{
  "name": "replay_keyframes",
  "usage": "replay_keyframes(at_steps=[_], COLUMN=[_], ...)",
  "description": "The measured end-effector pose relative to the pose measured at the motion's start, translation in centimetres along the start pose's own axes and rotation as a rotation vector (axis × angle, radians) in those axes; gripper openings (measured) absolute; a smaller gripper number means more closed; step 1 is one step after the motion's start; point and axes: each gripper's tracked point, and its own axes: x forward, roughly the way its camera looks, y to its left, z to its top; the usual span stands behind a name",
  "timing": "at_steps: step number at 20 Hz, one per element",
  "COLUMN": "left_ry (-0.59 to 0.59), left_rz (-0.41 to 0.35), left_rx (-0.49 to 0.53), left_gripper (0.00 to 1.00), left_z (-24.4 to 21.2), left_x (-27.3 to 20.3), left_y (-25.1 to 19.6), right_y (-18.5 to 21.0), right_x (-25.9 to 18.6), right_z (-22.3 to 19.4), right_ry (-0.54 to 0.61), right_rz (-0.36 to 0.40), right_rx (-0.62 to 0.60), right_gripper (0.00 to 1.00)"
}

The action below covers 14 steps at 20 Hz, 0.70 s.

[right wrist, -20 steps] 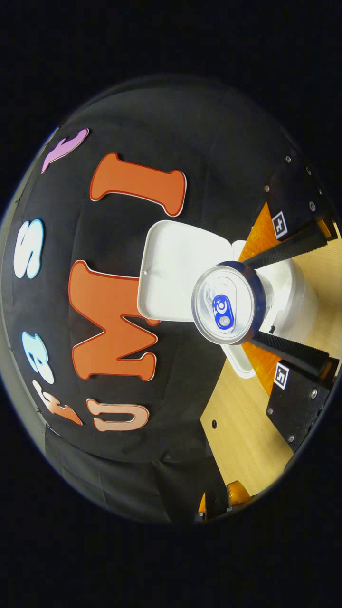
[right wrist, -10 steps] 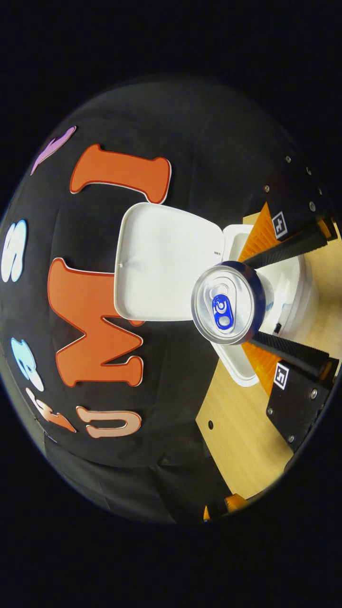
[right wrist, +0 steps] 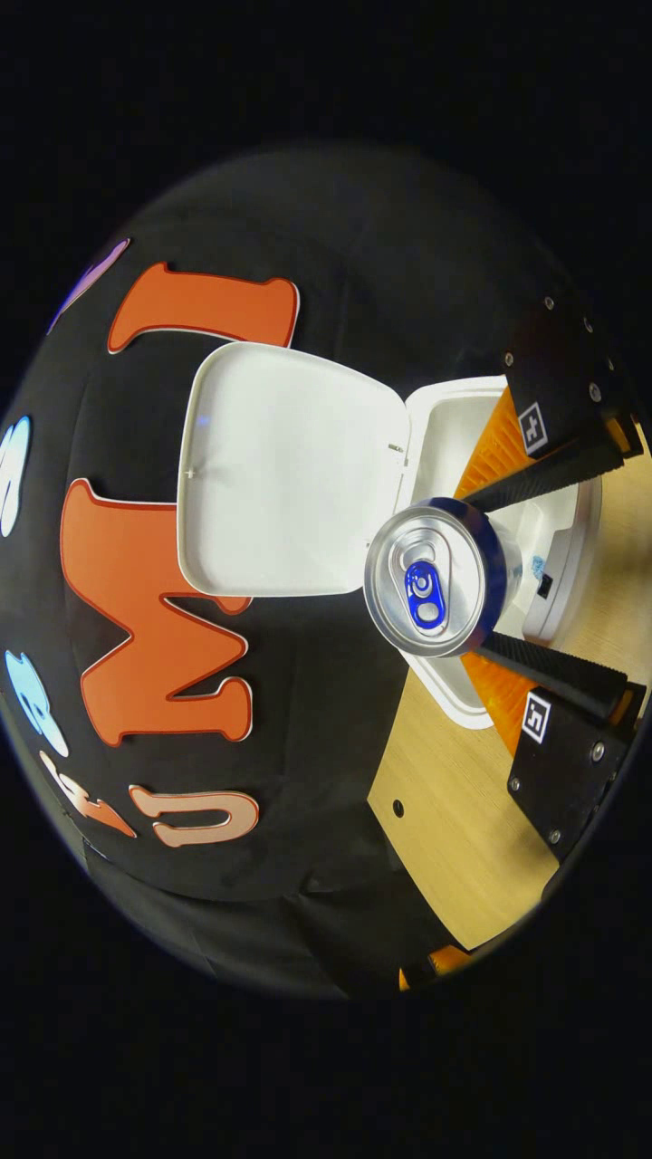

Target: Press the lid of the desktop garbage bin to open it, pick up the crumpled paper on the desktop and throw it into the bin, then pick up the pop can on the desktop and drop it into the bin, and finally close the garbage bin lid.

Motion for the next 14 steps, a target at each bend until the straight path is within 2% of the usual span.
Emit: replay_keyframes(at_steps=[7,14], left_ry=[0.006,0.004], left_rz=[-0.063,-0.073], left_rx=[0.02,0.008], left_gripper=[1.0,1.0], left_z=[0.3,0.2], left_x=[1.6,1.4], left_y=[-1.4,-1.4], right_y=[-1.3,-4.3], right_x=[-0.2,-1.6], right_z=[0.6,5.5], right_ry=[0.001,-0.075], right_rz=[-0.032,-0.087], right_rx=[0.036,0.006], right_gripper=[0.83,0.82])
